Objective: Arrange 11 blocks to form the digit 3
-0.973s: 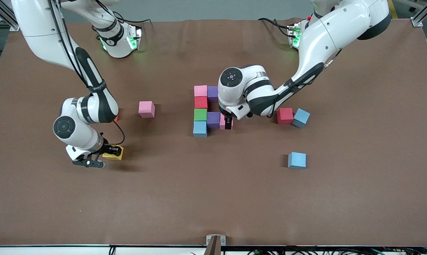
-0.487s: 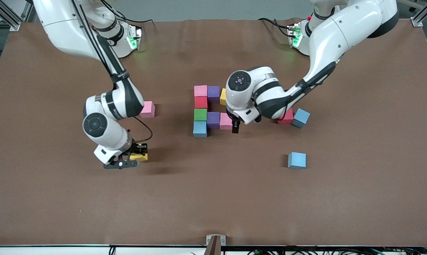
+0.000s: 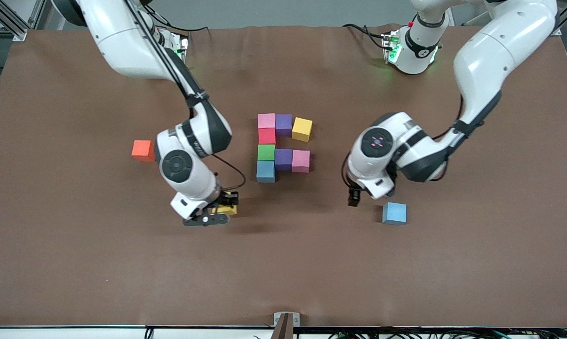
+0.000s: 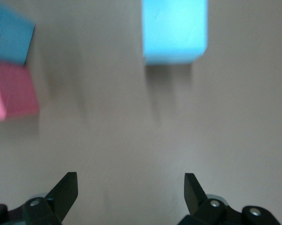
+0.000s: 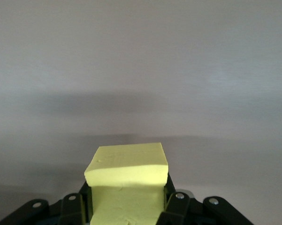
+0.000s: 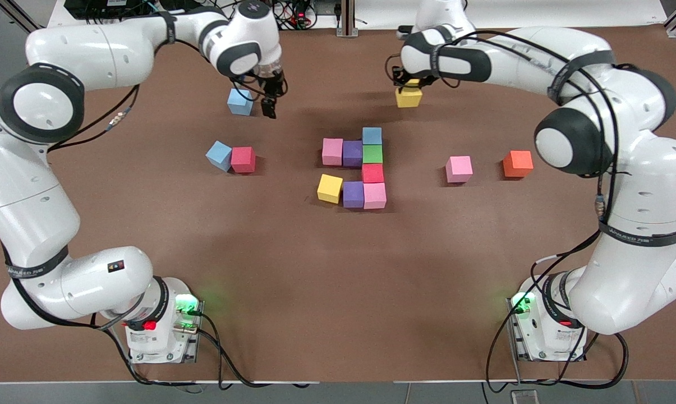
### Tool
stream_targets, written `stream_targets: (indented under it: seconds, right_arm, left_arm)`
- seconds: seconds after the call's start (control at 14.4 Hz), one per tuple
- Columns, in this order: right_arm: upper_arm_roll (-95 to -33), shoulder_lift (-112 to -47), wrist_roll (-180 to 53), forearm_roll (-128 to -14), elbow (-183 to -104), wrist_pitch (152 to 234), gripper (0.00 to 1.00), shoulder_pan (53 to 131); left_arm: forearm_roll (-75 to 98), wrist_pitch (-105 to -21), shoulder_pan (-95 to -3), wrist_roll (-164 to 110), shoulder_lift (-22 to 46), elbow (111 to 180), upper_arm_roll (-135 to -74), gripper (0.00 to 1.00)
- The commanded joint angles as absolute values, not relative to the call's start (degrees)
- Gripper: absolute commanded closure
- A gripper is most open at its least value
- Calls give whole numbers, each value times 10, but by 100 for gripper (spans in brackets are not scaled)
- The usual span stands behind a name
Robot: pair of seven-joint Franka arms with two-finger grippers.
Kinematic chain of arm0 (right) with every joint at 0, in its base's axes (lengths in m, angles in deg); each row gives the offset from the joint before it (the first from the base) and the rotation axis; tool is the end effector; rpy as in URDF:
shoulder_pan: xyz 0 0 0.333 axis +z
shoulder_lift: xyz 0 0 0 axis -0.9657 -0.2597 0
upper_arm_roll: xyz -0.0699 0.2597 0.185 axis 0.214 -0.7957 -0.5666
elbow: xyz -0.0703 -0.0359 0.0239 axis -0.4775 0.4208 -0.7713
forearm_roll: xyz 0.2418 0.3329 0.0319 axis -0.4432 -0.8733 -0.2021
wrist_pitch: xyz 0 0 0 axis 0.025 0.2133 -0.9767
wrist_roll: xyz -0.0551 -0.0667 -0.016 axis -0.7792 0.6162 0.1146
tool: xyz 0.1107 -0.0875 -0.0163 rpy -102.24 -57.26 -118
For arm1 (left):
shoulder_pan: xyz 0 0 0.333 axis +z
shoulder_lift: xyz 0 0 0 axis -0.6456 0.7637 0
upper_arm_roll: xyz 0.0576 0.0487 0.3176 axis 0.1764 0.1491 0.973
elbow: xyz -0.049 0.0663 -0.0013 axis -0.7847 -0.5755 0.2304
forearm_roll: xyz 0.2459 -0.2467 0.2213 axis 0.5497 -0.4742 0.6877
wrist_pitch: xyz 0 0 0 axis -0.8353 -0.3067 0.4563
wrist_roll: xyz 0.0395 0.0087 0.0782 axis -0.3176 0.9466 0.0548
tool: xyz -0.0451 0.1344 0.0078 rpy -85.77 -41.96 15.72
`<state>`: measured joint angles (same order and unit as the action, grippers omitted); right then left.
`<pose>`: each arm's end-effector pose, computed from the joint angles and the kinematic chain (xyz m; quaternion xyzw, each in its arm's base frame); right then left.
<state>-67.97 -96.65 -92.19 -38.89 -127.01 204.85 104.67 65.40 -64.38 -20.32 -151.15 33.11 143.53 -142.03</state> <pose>0.6615 0.3654 0.2321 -0.9990 -0.0166 -0.0155 0.0389 0.6160 -0.2971 0.2328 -0.7720 -0.6355 -0.0101 0.0094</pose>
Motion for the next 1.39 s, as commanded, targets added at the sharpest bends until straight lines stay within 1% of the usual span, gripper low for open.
stream_targets:
  seconds: [0.0,0.07,0.14,0.21,0.49,0.83,1.32]
  right_arm:
    - [-674,-1040,-962,-393,-1172,2032,98,1080]
    - [-674,-1051,-963,-391,-1158,2021,98,1088]
    - [-674,-1056,-963,-391,-1151,2011,98,1095]
    - [-674,-1056,-963,-390,-1151,2006,98,1103]
    - [-673,-1056,-993,-389,-1157,2008,98,1125]
    - [-669,-1053,-1020,-387,-1182,2011,98,1138]
    - [-667,-1053,-1049,-369,-1199,2015,98,1142]
  left_arm:
    - [661,-633,-168,-1451,335,1412,-1425,0]
    - [661,-634,-160,-1434,338,1400,-1422,0]
    - [660,-638,-159,-1421,338,1395,-1407,0]
    - [658,-640,-159,-1411,339,1389,-1392,0]
    - [656,-645,-159,-1383,362,1352,-1367,0]
    - [639,-667,-157,-1383,375,1352,-1345,0]
    - [631,-672,-154,-1382,375,1367,-1344,0]
